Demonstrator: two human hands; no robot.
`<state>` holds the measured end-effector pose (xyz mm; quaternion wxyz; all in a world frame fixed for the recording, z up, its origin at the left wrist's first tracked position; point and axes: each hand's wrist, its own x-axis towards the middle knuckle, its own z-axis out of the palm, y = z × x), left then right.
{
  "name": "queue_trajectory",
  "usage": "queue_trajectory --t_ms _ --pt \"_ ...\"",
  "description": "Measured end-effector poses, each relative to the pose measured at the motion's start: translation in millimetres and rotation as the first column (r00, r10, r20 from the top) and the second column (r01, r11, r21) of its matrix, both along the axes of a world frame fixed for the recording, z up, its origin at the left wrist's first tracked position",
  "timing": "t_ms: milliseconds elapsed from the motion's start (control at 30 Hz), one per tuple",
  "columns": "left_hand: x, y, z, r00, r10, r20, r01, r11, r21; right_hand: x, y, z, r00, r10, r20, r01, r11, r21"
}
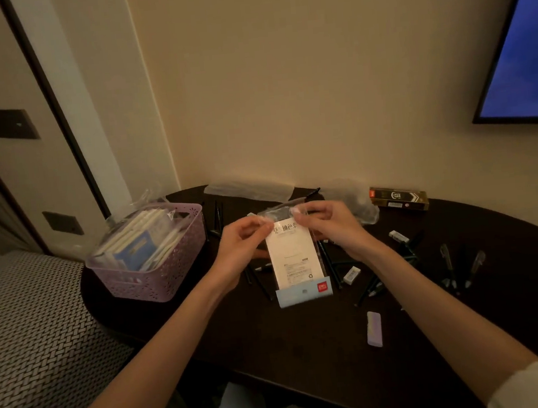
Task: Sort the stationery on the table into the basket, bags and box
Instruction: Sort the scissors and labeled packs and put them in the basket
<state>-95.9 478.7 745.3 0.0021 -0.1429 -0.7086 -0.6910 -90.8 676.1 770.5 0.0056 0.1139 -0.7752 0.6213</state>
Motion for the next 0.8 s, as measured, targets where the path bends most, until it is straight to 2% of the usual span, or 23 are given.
queue_trajectory --t_ms 133,267,533,800 --pt "-1.5 -3.1 2.0 0.995 -0.056 0.089 0.049 0.996 0.077 0.3 0.2 0.4 0.999 0.007 0.047 -0.004 0.999 -0.052" --pt "-4.4 -5.2 3.3 0.984 -0.136 0.119 0.121 0.984 0.127 -0.7 2.2 0.1 0.992 0.046 0.120 -0.033 0.994 -0.108" --pt "-3.0 -9.3 8.9 0.947 -0.286 0.150 0.259 0.950 0.173 0.8 9.0 0.6 0.978 0.158 0.134 -0.136 0.978 -0.160" --pt "-3.0 -7.5 4.6 0.947 -0.261 0.189 0.225 0.955 0.195 4.3 5.8 -1.5 0.965 0.184 0.184 -0.142 0.965 -0.221"
